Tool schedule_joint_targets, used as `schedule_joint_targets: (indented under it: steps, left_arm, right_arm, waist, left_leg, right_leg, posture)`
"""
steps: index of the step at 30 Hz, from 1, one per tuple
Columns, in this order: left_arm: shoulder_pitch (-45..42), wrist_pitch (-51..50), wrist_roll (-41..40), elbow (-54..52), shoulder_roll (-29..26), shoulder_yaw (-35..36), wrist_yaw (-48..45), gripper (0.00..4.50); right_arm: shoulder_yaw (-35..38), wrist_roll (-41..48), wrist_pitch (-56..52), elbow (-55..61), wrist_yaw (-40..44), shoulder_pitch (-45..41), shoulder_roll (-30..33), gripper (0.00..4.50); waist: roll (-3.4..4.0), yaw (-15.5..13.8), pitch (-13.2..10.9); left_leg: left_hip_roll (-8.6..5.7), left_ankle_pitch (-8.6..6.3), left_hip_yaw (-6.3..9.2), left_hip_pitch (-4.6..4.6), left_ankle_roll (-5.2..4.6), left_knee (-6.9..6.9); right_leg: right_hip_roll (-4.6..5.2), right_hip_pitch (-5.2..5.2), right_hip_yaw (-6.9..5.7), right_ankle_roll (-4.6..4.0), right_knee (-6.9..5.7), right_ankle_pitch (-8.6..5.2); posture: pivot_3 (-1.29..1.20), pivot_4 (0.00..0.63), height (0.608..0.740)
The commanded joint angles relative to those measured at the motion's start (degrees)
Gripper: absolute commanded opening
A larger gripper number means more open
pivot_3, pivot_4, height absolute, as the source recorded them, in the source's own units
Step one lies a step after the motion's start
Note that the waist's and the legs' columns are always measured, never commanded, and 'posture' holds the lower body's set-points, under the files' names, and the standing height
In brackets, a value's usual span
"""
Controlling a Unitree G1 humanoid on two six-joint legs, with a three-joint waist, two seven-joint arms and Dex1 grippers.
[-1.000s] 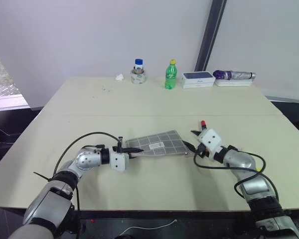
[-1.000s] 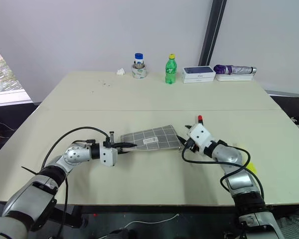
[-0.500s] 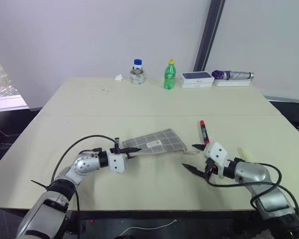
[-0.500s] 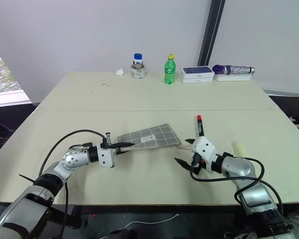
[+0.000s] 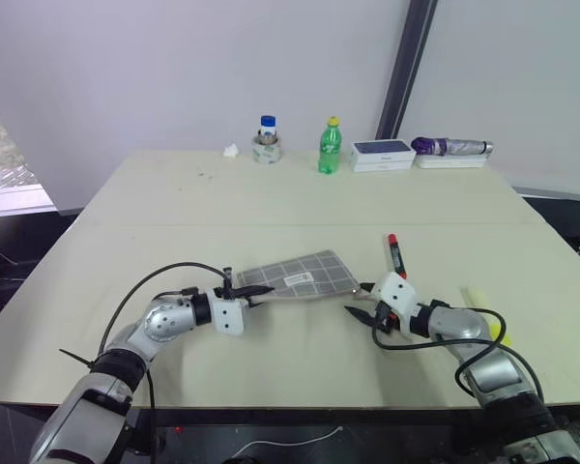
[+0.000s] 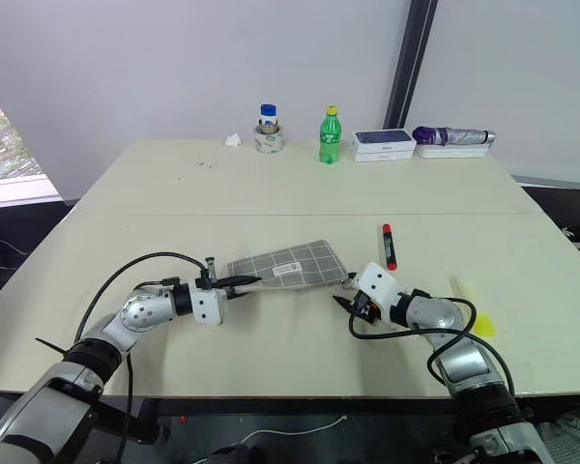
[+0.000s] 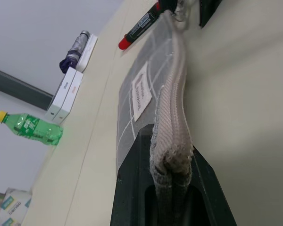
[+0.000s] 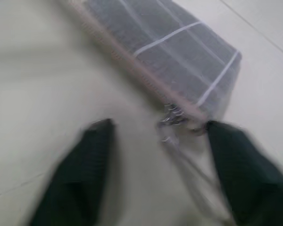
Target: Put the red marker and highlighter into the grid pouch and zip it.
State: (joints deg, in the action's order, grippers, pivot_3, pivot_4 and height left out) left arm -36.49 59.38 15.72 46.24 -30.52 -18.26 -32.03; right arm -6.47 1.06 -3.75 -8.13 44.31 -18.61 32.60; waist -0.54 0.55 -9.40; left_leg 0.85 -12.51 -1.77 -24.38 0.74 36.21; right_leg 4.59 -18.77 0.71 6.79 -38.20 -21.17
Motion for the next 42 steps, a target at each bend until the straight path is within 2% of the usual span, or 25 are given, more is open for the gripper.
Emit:
schedule_joint_targets:
  steps: [1,3,13,17,20,23,24,27,31,35,42]
  left_arm:
    - [0.8,-0.8,0.1,-0.8,0.2,-0.2,-0.2,0.00]
    - [1.0,-0.9,0.3,-1.0,0.2,-0.2,-0.1,0.00]
    - [1.5,-1.2,0.5,-2.0,0.6,-0.2,0.5,0.00]
    - [1.5,-1.9,1.1,-2.6,1.3,-0.2,1.6,0.00]
    - [1.8,-3.0,1.5,-3.6,2.5,-0.1,3.4,0.00]
    - [2.4,-3.5,2.4,-4.9,3.0,-0.2,4.1,0.00]
    - [2.7,-3.5,2.7,-5.0,3.0,-0.1,4.3,0.00]
    - [3.4,-3.8,3.2,-5.8,2.6,0.1,4.9,0.00]
    - [3.7,-3.8,4.4,-6.0,1.8,0.2,6.0,0.00]
    - [3.6,-3.5,4.6,-5.6,1.2,0.2,6.3,0.00]
    - [3.4,-3.3,4.9,-4.9,0.5,0.5,6.8,0.00]
  right_arm:
    - [-0.8,-1.9,-0.2,0.7,-0.9,-0.2,0.4,1.05]
    - [-0.4,-2.1,-0.7,1.2,-1.0,-0.1,0.4,0.04]
    - [0.3,-1.4,-3.7,3.7,-1.6,-0.2,0.0,0.04]
    - [1.0,1.0,-8.0,6.3,-2.6,-1.6,-2.7,0.04]
    - [-0.3,2.3,-12.1,8.9,-4.1,-1.9,-7.1,0.04]
    - [-1.0,1.1,-12.9,9.6,-5.5,-2.1,-9.3,0.04]
    - [0.4,3.7,-13.8,9.8,-4.0,-1.9,-9.7,0.04]
    - [1.9,4.8,-13.6,9.9,-2.5,-1.5,-8.4,1.09]
    - [0.4,1.9,-11.7,10.0,-1.3,-1.2,-5.0,3.10]
    - [1.3,2.1,-11.2,9.0,-0.1,-0.8,-1.9,3.10]
    - [3.6,2.1,-14.3,7.1,-2.8,-0.1,-0.9,3.10]
  waist:
    - [0.00,0.0,0.0]
    - [0.00,0.0,0.0]
    - [0.00,0.0,0.0]
    - [0.00,0.0,0.0]
    - [0.00,0.0,0.0]
    - [0.00,0.1,0.0]
    - [0.00,0.1,0.0]
    - [0.00,0.0,0.0]
    - [0.00,0.0,0.0]
    - [0.00,0.0,0.0]
    - [0.00,0.0,0.0]
  left_leg:
    - [0.00,0.00,0.00,0.00,0.00,0.00]
    - [0.00,0.00,0.00,0.00,0.00,0.00]
    - [0.00,0.00,0.00,0.00,0.00,-0.01]
    - [0.00,0.00,0.00,0.00,0.00,-0.01]
    - [0.00,0.00,0.01,0.00,0.00,-0.01]
    - [0.01,0.00,0.01,-0.01,0.00,-0.03]
    - [0.01,0.00,0.01,-0.01,0.01,-0.03]
    - [-0.01,0.00,0.01,-0.01,0.00,-0.01]
    - [-0.01,0.00,0.01,-0.01,0.00,-0.03]
    - [-0.01,0.00,0.01,-0.01,0.00,-0.04]
    - [-0.01,0.00,0.00,-0.01,0.00,-0.04]
  right_leg:
    - [0.00,0.00,0.00,0.00,0.00,0.00]
    - [0.00,0.00,0.00,0.00,0.00,0.00]
    - [0.00,0.01,0.00,0.00,0.01,0.00]
    - [0.01,0.01,0.00,0.00,0.00,0.00]
    - [0.00,0.00,0.00,0.00,0.00,0.00]
    - [0.00,-0.03,0.00,0.00,-0.01,0.00]
    - [0.00,-0.03,0.00,0.00,-0.01,0.00]
    - [0.01,0.00,-0.01,0.00,0.00,0.00]
    - [0.02,-0.03,0.00,0.00,0.00,0.00]
    - [0.02,-0.03,0.00,0.00,0.00,0.00]
    - [0.02,-0.03,0.00,0.00,0.01,0.00]
  posture:
    - [0.00,0.150,0.740]
    - [0.00,0.150,0.740]
    - [0.00,0.150,0.740]
    - [0.00,0.150,0.740]
    - [0.00,0.150,0.740]
    - [0.00,0.150,0.740]
    - [0.00,0.150,0.740]
    - [0.00,0.150,0.740]
    - [0.00,0.150,0.740]
    - [0.00,0.150,0.740]
    - [0.00,0.150,0.740]
